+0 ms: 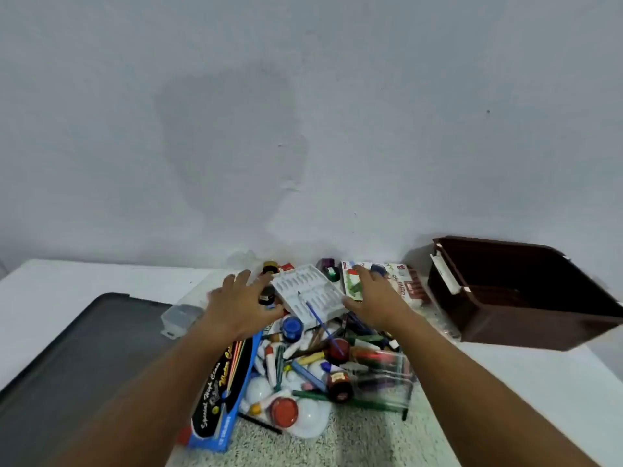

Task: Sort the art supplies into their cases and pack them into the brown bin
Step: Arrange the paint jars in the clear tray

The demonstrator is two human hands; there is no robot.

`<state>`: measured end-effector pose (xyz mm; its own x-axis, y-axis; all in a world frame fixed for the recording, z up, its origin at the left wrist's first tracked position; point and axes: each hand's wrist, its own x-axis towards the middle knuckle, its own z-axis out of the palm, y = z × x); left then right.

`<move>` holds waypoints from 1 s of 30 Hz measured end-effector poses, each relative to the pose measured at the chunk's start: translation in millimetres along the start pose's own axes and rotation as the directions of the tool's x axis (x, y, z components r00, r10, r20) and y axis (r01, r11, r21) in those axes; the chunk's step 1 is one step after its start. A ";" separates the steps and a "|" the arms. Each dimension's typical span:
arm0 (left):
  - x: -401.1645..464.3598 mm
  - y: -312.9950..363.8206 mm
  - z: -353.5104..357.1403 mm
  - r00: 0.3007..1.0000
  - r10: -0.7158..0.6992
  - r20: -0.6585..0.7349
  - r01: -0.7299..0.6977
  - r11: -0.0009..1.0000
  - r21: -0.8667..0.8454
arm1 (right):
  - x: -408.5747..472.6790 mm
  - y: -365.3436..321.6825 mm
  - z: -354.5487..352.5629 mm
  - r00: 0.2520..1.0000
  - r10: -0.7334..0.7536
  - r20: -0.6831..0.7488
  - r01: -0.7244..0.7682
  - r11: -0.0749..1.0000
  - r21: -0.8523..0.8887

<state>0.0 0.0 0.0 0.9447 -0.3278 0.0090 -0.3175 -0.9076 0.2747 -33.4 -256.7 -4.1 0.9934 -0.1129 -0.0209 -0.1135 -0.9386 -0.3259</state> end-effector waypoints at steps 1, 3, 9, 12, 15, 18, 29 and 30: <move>0.1 -2.5 3.3 1.000 0.017 0.013 -0.017 1.000 0.007 | -0.9 0.6 1.8 1.000 0.011 0.012 -0.011 1.000 0.012; 0.6 -6.2 12.7 0.998 0.045 0.054 -0.045 0.999 0.008 | -3.7 5.8 3.2 0.999 0.022 0.026 -0.024 0.998 0.049; -6.9 -17.5 26.3 0.989 0.058 0.137 -0.059 0.998 0.004 | -11.8 36.0 -29.9 0.995 0.084 -0.051 -0.085 0.996 -0.022; -10.2 -13.8 26.6 0.992 0.078 0.098 -0.081 0.996 0.030 | -20.9 52.2 -39.3 0.986 0.143 0.085 -0.131 0.983 -0.131; -13.4 -3.4 27.7 0.991 0.122 0.062 -0.125 0.991 0.054 | -36.2 64.7 -30.1 0.969 0.141 0.202 -0.114 0.984 -0.136; -19.6 8.2 28.4 0.987 0.158 0.030 -0.159 0.987 0.021 | -50.7 71.4 -22.5 0.983 0.086 0.159 -0.073 0.993 -0.089; -26.6 18.8 36.0 0.984 0.114 -0.139 -0.103 0.991 0.085 | -63.0 74.6 -2.0 0.997 0.021 0.072 -0.016 0.997 -0.076; -26.5 10.8 32.4 0.986 0.035 -0.163 -0.021 0.996 0.088 | -60.7 71.9 0.2 0.999 0.024 0.043 -0.020 0.996 -0.090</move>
<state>-31.1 -9.6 -28.4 0.9336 -0.3124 0.1756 -0.3433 -0.9201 0.1885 -101.8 -317.3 -26.4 0.9902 -0.1214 -0.0697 -0.1347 -0.9615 -0.2394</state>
